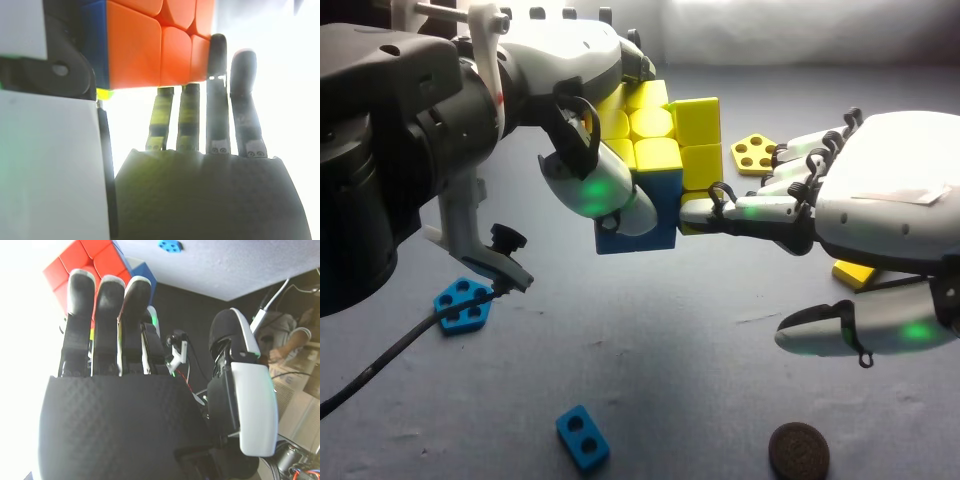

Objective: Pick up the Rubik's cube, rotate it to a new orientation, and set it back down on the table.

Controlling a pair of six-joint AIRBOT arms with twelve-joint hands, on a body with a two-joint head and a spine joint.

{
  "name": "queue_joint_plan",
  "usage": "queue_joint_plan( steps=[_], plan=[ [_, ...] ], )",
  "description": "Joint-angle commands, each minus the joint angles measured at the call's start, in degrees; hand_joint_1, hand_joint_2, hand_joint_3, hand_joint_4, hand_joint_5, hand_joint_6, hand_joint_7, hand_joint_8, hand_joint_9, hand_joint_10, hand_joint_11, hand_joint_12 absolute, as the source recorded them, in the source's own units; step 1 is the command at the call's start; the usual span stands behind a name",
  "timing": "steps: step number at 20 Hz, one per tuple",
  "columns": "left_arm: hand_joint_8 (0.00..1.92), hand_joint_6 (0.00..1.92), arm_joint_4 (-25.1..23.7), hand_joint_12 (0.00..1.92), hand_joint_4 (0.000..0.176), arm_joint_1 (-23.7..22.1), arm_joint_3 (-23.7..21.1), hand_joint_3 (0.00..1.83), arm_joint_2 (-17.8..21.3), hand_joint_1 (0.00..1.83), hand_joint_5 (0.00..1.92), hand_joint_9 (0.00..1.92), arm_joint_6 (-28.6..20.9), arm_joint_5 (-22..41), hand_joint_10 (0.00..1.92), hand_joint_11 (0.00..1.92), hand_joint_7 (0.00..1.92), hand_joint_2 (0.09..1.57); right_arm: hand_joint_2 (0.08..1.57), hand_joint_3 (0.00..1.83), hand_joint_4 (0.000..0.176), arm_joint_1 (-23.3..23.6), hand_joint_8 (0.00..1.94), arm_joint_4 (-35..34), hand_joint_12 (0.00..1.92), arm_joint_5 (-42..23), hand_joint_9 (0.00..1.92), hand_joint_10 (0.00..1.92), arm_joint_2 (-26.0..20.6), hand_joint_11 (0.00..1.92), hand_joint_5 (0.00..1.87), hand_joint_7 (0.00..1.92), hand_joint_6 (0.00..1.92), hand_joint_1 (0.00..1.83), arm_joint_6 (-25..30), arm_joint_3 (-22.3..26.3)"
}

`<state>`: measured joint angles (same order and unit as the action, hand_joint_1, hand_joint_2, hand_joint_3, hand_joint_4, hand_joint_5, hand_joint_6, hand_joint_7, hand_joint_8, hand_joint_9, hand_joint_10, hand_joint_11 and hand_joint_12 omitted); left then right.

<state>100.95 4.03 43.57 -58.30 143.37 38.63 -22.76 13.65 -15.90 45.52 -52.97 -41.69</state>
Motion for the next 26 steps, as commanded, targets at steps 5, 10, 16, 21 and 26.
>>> queue_joint_plan(
  steps=[5, 10, 16, 21, 26],
  plan=[
    [1.78, 1.41, -3.79, 1.8, 0.0, -1.25, -0.05, 0.0, 0.36, 1.13, 0.57, 0.38, -1.27, -1.64, 1.64, 0.23, 0.62, 1.34, 1.22, 0.0, 0.0, 0.37, 1.66, -0.72, 1.92, -4.31, 0.43, 1.92, 0.98, 0.32, 0.14, 0.42, 0.0, 0.28, -0.22, -0.77],
    [1.74, 1.41, -3.79, 1.77, 0.0, -1.25, -0.04, 0.0, 0.35, 1.13, 0.57, 0.4, -1.27, -1.64, 1.59, 0.23, 0.65, 1.33, 1.23, 0.0, 0.0, 0.39, 1.65, -0.88, 1.92, -4.32, 0.4, 1.92, 1.55, 0.29, 0.13, 0.41, 0.0, 0.24, -0.29, -1.14],
    [1.77, 1.43, -3.79, 1.81, 0.0, -1.25, -0.04, 0.0, 0.35, 1.12, 0.56, 0.38, -1.27, -1.64, 1.63, 0.22, 0.63, 1.34, 1.23, 0.0, 0.0, 0.6, 1.72, -1.6, 1.92, -4.32, 0.42, 1.92, 2.81, 0.31, 0.13, 0.39, 0.01, 0.26, -0.41, -2.44],
    [1.74, 1.42, -3.7, 1.77, 0.0, -1.25, 0.01, 0.0, 0.35, 1.12, 0.57, 0.41, -1.27, -1.64, 1.6, 0.23, 0.64, 1.33, 1.22, 0.0, 0.0, 0.52, 1.68, -2.12, 1.92, -3.88, 0.42, 1.92, 4.36, 0.32, 0.15, 0.41, 0.01, 0.31, -0.44, -4.09],
    [1.78, 1.43, -3.69, 1.76, 0.0, -1.25, 0.0, 0.0, 0.35, 1.12, 0.55, 0.39, -1.27, -1.64, 1.62, 0.25, 0.62, 1.34, 1.23, 0.0, 0.0, 0.8, 1.72, -2.37, 1.92, -4.21, 0.43, 1.92, 4.83, 0.31, 0.13, 0.4, 0.0, 0.27, -0.46, -4.38]
  ],
)
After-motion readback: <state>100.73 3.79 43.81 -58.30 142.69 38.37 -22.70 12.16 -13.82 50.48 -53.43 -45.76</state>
